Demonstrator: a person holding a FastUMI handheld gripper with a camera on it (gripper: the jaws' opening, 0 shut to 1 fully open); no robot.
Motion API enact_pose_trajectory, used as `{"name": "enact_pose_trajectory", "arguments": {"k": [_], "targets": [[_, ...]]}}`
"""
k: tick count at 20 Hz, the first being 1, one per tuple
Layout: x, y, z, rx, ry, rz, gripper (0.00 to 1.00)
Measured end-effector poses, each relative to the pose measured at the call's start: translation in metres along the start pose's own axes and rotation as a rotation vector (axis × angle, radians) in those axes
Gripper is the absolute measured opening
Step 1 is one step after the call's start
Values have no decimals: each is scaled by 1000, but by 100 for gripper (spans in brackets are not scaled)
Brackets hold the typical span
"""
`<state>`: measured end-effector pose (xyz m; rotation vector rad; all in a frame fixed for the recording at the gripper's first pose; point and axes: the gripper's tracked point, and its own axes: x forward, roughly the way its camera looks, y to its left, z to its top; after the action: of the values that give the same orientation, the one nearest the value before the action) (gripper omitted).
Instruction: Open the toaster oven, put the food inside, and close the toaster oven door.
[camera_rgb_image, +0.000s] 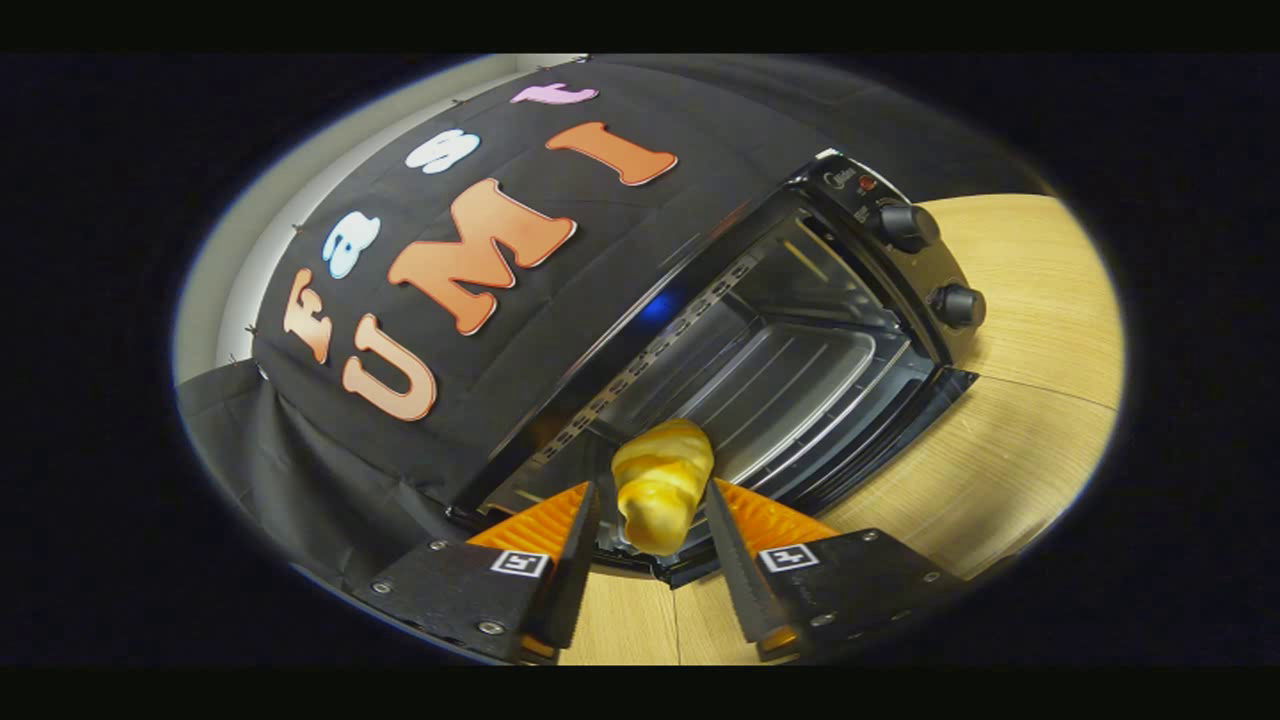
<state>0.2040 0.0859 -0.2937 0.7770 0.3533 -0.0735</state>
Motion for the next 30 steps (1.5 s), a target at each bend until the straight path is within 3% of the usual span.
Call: {"name": "enact_pose_trajectory", "arguments": {"k": [5,8,19,30], "targets": [[-49,6,2,-37,0,29,88],[-85,7,7,-125,0,42,96],[-173,-18,15,-496,-36,8,98],[-179,-78,-37,-744,84,-79,99]]}}
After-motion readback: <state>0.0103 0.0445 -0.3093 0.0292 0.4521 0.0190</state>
